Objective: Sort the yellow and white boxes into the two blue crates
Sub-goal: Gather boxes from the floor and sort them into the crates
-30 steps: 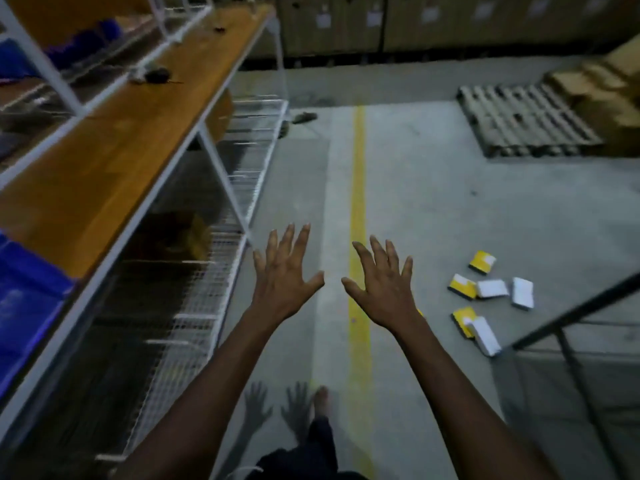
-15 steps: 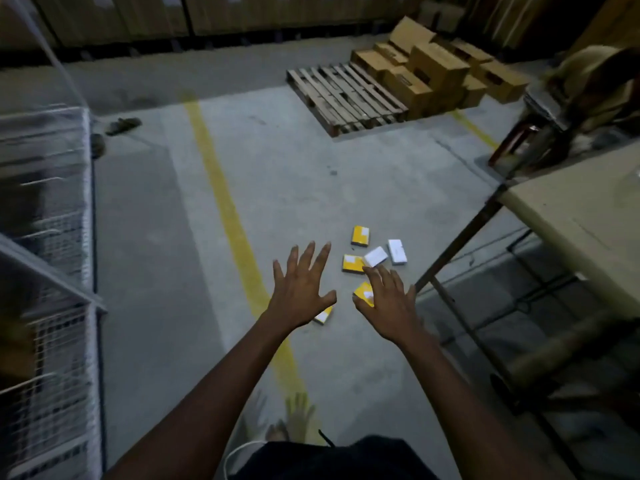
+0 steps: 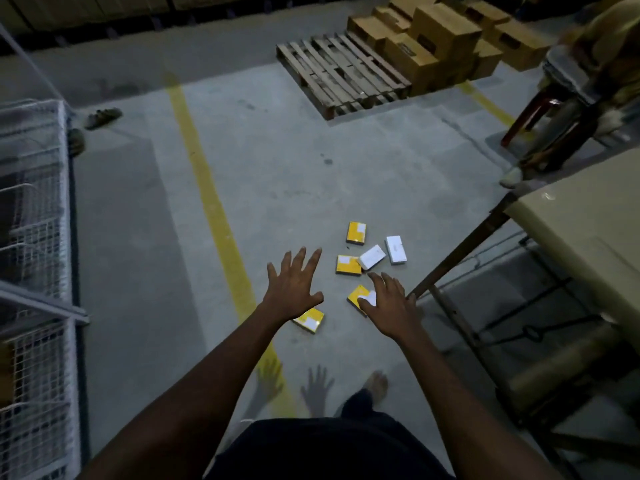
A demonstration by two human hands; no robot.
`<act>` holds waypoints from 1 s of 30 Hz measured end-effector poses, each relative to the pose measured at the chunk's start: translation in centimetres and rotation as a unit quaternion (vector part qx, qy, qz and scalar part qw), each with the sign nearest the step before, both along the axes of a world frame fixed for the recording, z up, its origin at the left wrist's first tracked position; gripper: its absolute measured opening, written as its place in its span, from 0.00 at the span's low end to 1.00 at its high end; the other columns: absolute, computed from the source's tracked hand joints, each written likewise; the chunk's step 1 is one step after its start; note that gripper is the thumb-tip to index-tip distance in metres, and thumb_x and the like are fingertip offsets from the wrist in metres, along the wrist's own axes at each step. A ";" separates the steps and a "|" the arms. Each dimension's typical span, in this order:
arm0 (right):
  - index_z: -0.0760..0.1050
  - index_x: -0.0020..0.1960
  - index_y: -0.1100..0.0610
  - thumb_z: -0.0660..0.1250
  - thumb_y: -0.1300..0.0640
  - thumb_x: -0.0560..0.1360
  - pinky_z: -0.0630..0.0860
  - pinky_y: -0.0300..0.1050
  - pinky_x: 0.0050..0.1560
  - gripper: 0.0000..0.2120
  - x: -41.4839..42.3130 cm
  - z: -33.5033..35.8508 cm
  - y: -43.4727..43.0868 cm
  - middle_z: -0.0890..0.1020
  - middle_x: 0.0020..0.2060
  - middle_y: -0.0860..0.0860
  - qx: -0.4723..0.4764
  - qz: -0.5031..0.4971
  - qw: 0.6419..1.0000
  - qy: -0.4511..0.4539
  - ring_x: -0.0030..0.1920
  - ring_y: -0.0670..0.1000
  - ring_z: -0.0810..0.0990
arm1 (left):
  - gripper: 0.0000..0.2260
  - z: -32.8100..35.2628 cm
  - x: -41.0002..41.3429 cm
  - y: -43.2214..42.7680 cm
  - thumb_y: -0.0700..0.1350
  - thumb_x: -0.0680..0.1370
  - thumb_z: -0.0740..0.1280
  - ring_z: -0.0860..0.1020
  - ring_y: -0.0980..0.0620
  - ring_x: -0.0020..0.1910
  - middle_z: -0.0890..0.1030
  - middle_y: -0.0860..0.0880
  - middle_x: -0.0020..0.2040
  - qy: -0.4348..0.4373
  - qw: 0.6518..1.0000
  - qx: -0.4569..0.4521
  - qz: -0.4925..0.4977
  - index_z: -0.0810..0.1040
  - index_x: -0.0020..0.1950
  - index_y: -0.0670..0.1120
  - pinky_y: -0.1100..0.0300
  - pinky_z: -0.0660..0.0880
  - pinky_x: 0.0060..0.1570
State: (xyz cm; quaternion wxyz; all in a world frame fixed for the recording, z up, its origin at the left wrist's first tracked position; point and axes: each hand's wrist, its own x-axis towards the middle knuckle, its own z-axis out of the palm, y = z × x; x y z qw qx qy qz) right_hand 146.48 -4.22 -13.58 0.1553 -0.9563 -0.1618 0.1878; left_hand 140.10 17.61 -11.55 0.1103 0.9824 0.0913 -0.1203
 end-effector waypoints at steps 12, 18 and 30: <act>0.65 0.71 0.53 0.58 0.37 0.67 0.66 0.65 0.66 0.36 15.2 -13.1 1.3 0.70 0.67 0.58 -0.024 0.029 0.990 0.135 0.69 0.62 0.68 | 0.44 -12.3 12.4 -0.4 0.62 0.75 0.65 0.52 0.38 0.77 0.50 0.44 0.80 0.185 0.980 -0.021 0.069 0.40 0.80 0.54 0.31 0.55 0.68; 0.64 0.72 0.53 0.60 0.40 0.71 0.66 0.64 0.65 0.32 21.2 -27.8 4.0 0.70 0.67 0.57 -0.030 -0.040 0.990 0.130 0.69 0.62 0.67 | 0.49 -26.6 22.7 0.7 0.62 0.60 0.76 0.74 0.38 0.65 0.72 0.40 0.70 0.149 0.983 0.045 -0.095 0.63 0.77 0.49 0.37 0.73 0.54; 0.73 0.64 0.53 0.74 0.48 0.66 0.77 0.54 0.43 0.29 26.5 -66.5 -1.3 0.78 0.55 0.55 -0.117 -0.089 0.989 0.018 0.53 0.59 0.79 | 0.57 -66.6 34.6 -4.0 0.60 0.66 0.76 0.57 0.35 0.75 0.50 0.43 0.80 0.156 0.926 0.106 -0.326 0.38 0.79 0.51 0.31 0.61 0.64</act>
